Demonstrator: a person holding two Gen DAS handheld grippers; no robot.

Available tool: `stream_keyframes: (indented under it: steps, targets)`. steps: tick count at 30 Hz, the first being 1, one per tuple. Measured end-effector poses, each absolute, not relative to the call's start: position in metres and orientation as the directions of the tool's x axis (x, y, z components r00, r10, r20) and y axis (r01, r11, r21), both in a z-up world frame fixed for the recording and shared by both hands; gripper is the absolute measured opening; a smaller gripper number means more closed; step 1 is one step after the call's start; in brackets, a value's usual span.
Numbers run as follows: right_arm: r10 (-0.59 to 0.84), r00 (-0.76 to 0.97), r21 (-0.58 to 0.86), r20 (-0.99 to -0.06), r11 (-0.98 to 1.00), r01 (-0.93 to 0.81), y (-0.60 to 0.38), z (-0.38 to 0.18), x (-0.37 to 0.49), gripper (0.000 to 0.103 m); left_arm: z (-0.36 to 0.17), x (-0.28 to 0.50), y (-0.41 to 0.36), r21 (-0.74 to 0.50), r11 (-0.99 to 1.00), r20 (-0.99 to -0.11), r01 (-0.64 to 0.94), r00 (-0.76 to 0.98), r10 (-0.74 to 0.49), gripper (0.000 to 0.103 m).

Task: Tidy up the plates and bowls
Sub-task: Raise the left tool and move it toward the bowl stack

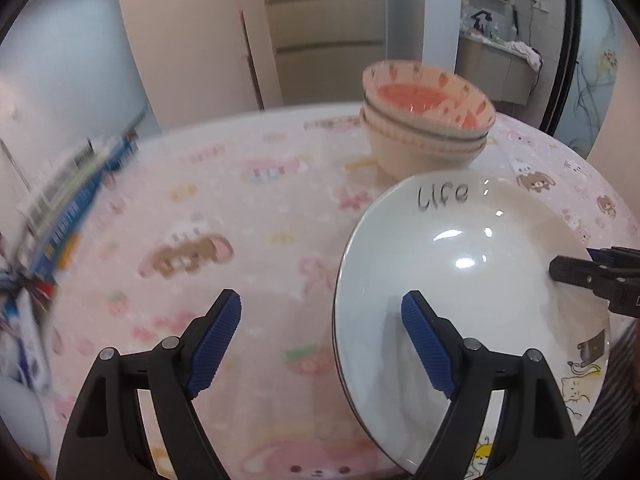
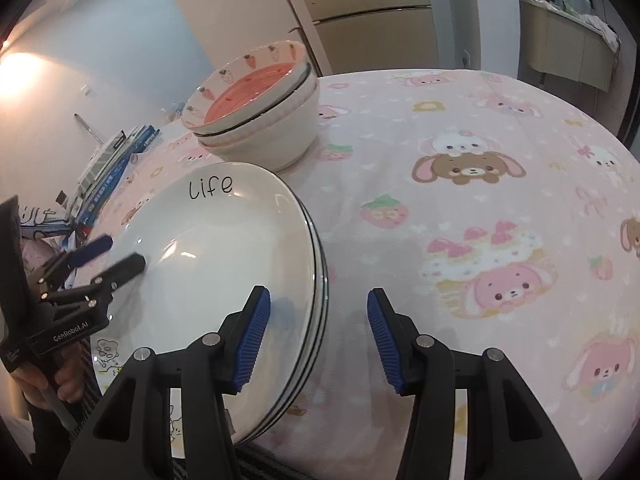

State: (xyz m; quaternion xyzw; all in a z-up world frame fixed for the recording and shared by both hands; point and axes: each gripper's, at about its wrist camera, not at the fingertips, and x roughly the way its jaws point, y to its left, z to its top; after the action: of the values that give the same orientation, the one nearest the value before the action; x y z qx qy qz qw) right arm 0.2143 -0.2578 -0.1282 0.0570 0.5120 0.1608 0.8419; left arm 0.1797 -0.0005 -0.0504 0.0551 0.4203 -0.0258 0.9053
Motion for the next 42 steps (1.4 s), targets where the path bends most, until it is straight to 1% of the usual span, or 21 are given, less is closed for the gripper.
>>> stream_keyframes:
  steps: [3,5,7,9,10,11,12,13,14,16,17,19,23,26,28,31,33,35,37,42]
  targets:
    - [0.297,0.471,0.231,-0.831,0.954,-0.194,-0.259,-0.123,0.210,0.052,-0.032,0.166,-0.001,0.102,0.991,-0.660,0.085,0.751,0.004,0.082]
    - [0.282,0.517,0.218,-0.808,0.959,-0.181,-0.262,-0.116,0.205,0.052,-0.022,0.159,0.001,0.089,0.993,-0.594,0.078,0.805,-0.011,0.088]
    - [0.264,0.580,0.202,-0.771,0.964,-0.171,-0.264,-0.106,0.198,0.052,-0.014,0.152,0.005,0.063,0.996,-0.533,0.068,0.846,-0.023,0.098]
    - [0.237,0.647,0.175,-0.725,0.971,-0.159,-0.264,-0.094,0.191,0.052,-0.007,0.145,0.007,0.052,0.997,-0.475,0.058,0.879,-0.026,0.098]
    - [0.226,0.667,0.164,-0.710,0.974,-0.156,-0.264,-0.090,0.189,0.053,-0.003,0.140,0.008,0.060,0.997,-0.431,0.040,0.902,-0.010,0.098]
    - [0.210,0.696,0.143,-0.686,0.978,-0.153,-0.262,-0.084,0.185,0.060,0.001,0.136,0.007,0.067,0.997,-0.386,0.026,0.922,0.002,0.099]
    - [0.198,0.720,0.128,-0.665,0.980,-0.151,-0.261,-0.079,0.181,0.073,0.006,0.128,0.008,0.064,0.998,-0.332,0.022,0.943,0.000,0.101]
    - [0.191,0.738,0.121,-0.648,0.982,-0.148,-0.261,-0.075,0.179,0.079,0.010,0.122,0.008,0.056,0.998,-0.285,0.021,0.958,-0.004,0.103]
    - [0.186,0.758,0.115,-0.625,0.982,-0.147,-0.261,-0.070,0.176,0.083,0.014,0.116,0.008,0.048,0.999,-0.243,0.021,0.970,-0.009,0.103]
    - [0.178,0.800,0.094,-0.572,0.984,-0.152,-0.262,-0.060,0.168,0.084,0.020,0.104,0.010,0.037,0.999,-0.163,0.022,0.987,-0.016,0.103]
    - [0.169,0.817,0.079,-0.551,0.985,-0.150,-0.260,-0.056,0.165,0.086,0.021,0.100,0.011,0.037,0.999,-0.136,0.022,0.991,-0.016,0.103]
    - [0.136,0.848,0.049,-0.513,0.990,-0.129,-0.259,-0.049,0.159,0.087,0.023,0.097,0.009,0.045,0.999,-0.114,0.030,0.993,-0.025,0.103]
    - [0.065,0.902,0.010,-0.427,0.998,-0.067,-0.261,-0.037,0.146,0.088,0.023,0.100,0.004,0.065,0.997,-0.121,0.040,0.992,-0.032,0.103]
    - [0.040,0.923,-0.005,-0.383,0.999,-0.045,-0.262,-0.032,0.141,0.094,0.024,0.098,0.006,0.065,0.998,-0.104,0.011,0.995,-0.005,0.103]
    - [0.030,0.933,-0.004,-0.358,0.999,-0.034,-0.264,-0.028,0.137,0.095,0.024,0.093,0.006,0.057,0.998,-0.090,0.005,0.996,0.000,0.103]
    - [0.024,0.959,-0.005,-0.283,1.000,-0.027,-0.267,-0.022,0.126,0.095,0.023,0.090,0.006,0.055,0.998,-0.081,0.000,0.997,0.005,0.103]
    - [0.037,0.979,-0.015,-0.201,0.999,-0.041,-0.266,-0.017,0.115,0.103,0.023,0.089,0.005,0.057,0.998,-0.076,0.003,0.997,0.001,0.103]
    - [0.055,0.987,-0.018,-0.150,0.998,-0.058,-0.265,-0.015,0.107,0.103,0.023,0.088,0.004,0.060,0.998,-0.071,0.006,0.997,-0.001,0.103]
    - [0.072,0.989,-0.035,-0.129,0.996,-0.078,-0.261,-0.014,0.102,0.103,0.023,0.088,0.002,0.066,0.998,-0.068,0.007,0.998,-0.002,0.103]
    - [0.059,0.989,-0.113,-0.135,0.991,-0.074,-0.244,-0.018,0.102,0.103,0.022,0.088,0.001,0.068,0.998,-0.067,0.006,0.998,-0.002,0.103]
